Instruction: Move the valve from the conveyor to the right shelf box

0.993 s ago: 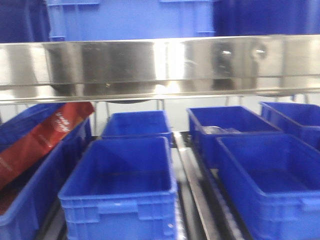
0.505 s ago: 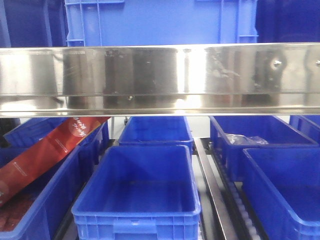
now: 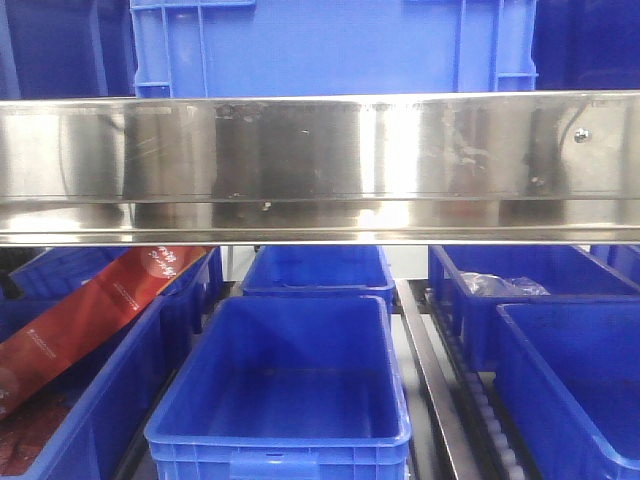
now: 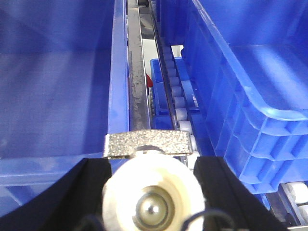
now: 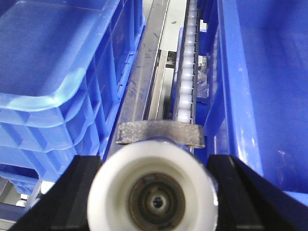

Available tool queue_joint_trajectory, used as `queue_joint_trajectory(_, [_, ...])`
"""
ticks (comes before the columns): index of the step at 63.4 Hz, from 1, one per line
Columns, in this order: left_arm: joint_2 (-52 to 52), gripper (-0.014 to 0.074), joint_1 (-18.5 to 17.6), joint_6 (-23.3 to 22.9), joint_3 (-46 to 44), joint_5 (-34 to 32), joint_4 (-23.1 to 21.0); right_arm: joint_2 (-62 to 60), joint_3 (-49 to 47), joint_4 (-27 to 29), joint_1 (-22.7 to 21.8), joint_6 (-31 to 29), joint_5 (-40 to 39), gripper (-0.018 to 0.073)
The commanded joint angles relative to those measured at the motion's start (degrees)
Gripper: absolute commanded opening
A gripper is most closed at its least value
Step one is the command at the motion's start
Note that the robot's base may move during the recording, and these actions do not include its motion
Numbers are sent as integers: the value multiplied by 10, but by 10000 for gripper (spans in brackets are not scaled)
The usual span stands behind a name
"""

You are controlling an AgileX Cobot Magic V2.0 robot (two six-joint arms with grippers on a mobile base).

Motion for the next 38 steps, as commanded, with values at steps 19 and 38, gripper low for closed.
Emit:
queue_joint_trajectory(19, [-5, -111, 1, -2, -7, -25, -3, -8, -9, -2, 0, -3, -35, -162])
queue_joint_trajectory(38, [-5, -111, 1, -2, -7, -25, -3, -8, -9, -2, 0, -3, -35, -162])
